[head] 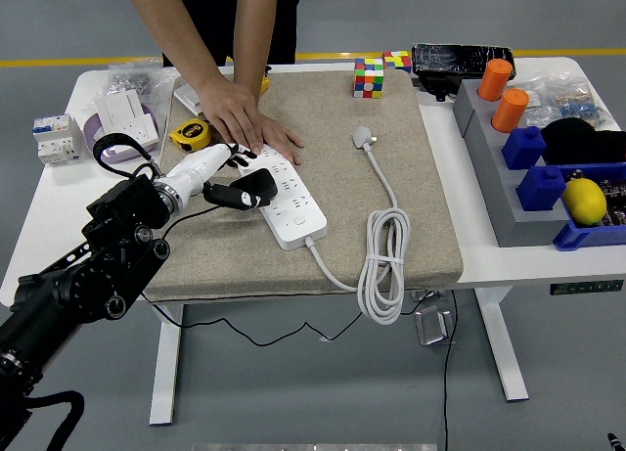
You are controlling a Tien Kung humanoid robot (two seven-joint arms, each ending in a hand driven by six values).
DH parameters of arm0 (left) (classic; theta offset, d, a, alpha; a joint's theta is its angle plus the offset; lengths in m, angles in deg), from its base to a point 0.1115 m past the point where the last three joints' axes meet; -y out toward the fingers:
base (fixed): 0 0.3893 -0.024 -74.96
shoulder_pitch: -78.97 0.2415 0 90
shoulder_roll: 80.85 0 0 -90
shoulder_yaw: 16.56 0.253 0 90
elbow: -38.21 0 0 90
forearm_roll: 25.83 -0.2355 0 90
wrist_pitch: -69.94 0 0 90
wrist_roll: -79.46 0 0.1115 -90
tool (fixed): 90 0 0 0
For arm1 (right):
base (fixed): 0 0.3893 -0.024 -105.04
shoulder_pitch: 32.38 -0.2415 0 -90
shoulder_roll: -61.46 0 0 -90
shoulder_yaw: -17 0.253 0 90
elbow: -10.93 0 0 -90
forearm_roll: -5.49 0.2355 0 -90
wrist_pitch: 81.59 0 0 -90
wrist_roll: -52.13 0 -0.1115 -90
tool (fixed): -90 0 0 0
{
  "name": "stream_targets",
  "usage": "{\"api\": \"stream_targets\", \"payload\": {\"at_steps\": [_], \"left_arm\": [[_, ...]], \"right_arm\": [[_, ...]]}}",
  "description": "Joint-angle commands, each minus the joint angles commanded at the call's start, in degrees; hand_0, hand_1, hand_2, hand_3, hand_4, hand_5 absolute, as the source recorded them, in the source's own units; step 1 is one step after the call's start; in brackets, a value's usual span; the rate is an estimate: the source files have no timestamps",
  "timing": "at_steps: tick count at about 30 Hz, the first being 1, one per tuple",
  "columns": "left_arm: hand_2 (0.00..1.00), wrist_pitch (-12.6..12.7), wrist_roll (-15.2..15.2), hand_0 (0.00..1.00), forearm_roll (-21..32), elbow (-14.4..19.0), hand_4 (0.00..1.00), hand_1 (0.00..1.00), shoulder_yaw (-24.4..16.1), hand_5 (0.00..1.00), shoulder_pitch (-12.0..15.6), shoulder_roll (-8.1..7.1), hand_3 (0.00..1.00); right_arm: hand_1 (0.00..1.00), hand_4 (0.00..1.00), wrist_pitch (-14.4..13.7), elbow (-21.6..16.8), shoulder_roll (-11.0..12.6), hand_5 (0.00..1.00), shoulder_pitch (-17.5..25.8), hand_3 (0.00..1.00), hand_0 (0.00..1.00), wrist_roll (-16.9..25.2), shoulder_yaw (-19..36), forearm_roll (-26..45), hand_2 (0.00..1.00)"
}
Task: Pick up the plug,place it near the board,insert it into the board,press the button
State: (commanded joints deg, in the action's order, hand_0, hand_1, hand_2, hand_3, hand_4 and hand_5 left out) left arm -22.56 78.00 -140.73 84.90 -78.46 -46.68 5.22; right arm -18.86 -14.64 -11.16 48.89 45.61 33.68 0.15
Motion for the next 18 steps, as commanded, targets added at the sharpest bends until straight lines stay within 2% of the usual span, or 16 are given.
{"api": "stream_targets", "payload": {"at_steps": [17,18], "left_arm": [[0.688,3.8,1.2,0.66,0.3,-3.2,0.998,0.723,1.1,0.386,-0.7,1.12,0.718],[0.629,3.9,1.2,0.63,0.3,-3.2,0.998,0.704,1.2,0.369,-0.7,1.14,0.655]], "right_arm": [[0.842,0.998,0.0,0.0,0.1,0.998,0.1,0.793,0.947,0.0,-0.4,0.1,0.78],[0.842,0.998,0.0,0.0,0.1,0.998,0.1,0.793,0.947,0.0,-0.4,0.1,0.78]]}}
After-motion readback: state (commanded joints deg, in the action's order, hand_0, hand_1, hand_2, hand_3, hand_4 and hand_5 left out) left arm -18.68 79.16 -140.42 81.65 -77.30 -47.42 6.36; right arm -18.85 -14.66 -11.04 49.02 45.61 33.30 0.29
